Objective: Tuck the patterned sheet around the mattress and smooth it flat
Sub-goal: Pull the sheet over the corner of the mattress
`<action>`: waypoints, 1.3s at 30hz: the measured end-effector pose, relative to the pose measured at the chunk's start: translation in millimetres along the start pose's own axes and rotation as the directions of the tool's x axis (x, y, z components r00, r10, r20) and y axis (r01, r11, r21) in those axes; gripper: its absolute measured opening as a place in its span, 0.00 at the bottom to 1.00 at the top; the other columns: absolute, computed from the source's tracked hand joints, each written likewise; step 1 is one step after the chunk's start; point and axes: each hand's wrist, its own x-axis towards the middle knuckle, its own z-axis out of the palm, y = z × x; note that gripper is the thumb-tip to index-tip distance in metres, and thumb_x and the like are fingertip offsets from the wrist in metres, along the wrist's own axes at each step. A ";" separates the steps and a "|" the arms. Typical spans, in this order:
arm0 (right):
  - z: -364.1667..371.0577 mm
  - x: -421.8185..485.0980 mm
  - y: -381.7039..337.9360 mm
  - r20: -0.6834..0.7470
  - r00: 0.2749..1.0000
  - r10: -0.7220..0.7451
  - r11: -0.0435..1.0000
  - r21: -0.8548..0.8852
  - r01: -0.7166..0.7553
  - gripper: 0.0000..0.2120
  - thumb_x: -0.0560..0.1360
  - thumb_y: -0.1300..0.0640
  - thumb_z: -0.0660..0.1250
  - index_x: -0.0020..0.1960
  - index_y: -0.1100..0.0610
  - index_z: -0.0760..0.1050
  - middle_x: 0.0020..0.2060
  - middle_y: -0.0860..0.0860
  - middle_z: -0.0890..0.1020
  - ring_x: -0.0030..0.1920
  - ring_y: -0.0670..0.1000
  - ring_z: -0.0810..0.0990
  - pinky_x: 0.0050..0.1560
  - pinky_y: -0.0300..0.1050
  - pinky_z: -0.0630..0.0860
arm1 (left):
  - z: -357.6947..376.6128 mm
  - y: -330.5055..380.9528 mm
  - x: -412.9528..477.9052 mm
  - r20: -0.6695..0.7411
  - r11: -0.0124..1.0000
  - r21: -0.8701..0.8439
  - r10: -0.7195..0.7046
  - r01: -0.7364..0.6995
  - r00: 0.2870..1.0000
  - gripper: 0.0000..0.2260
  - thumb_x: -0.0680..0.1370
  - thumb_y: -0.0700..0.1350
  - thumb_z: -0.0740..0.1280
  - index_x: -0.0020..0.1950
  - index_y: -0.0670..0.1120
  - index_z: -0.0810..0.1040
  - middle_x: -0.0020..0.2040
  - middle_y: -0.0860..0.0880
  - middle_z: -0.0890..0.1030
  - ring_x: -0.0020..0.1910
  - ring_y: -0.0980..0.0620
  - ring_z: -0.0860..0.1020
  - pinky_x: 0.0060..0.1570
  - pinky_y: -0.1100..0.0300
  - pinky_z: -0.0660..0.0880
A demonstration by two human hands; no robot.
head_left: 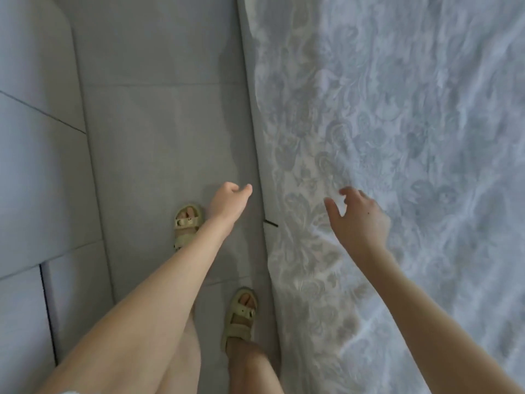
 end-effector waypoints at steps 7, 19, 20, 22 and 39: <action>-27.7 142.2 -90.5 0.059 0.984 0.170 0.979 -0.126 -0.162 0.33 0.75 0.38 0.62 0.66 0.64 0.65 0.61 0.59 0.72 0.58 0.59 0.75 0.49 0.52 0.73 | -36.0 80.0 67.9 0.052 0.995 -0.020 0.103 -0.102 0.993 0.18 0.78 0.55 0.63 0.60 0.45 0.77 0.60 0.48 0.79 0.59 0.45 0.76 0.61 0.52 0.72; -88.9 186.4 -85.9 0.476 0.877 -0.071 0.911 -0.327 0.252 0.19 0.79 0.59 0.59 0.31 0.54 0.59 0.29 0.47 0.65 0.33 0.50 0.70 0.27 0.38 0.64 | -73.0 229.2 128.5 0.032 0.996 -0.076 0.046 -0.043 0.998 0.07 0.79 0.46 0.62 0.49 0.44 0.76 0.46 0.47 0.78 0.47 0.47 0.76 0.55 0.51 0.75; -97.3 196.9 -87.3 0.520 0.851 -0.070 0.936 -0.261 0.236 0.19 0.80 0.53 0.59 0.32 0.54 0.60 0.29 0.48 0.67 0.34 0.50 0.71 0.28 0.39 0.64 | -76.5 243.7 136.6 0.015 0.992 -0.125 0.019 -0.017 1.000 0.06 0.79 0.46 0.62 0.50 0.44 0.75 0.47 0.47 0.77 0.48 0.47 0.75 0.55 0.52 0.74; -115.3 223.4 -97.2 0.527 0.843 -0.105 0.969 -0.138 0.207 0.20 0.79 0.44 0.58 0.35 0.55 0.69 0.32 0.48 0.74 0.35 0.50 0.75 0.29 0.39 0.67 | -82.9 273.9 158.8 -0.030 0.974 -0.227 -0.029 0.022 0.999 0.08 0.80 0.46 0.60 0.54 0.43 0.74 0.47 0.47 0.75 0.45 0.49 0.74 0.54 0.54 0.74; -168.4 435.4 -191.4 0.088 0.991 -0.097 0.987 0.135 0.084 0.22 0.75 0.39 0.60 0.37 0.58 0.70 0.30 0.50 0.72 0.34 0.53 0.73 0.32 0.44 0.66 | -120.1 396.8 272.6 -0.160 0.962 -0.046 0.258 -0.269 0.953 0.18 0.75 0.45 0.69 0.28 0.44 0.68 0.27 0.46 0.65 0.30 0.50 0.63 0.31 0.59 0.57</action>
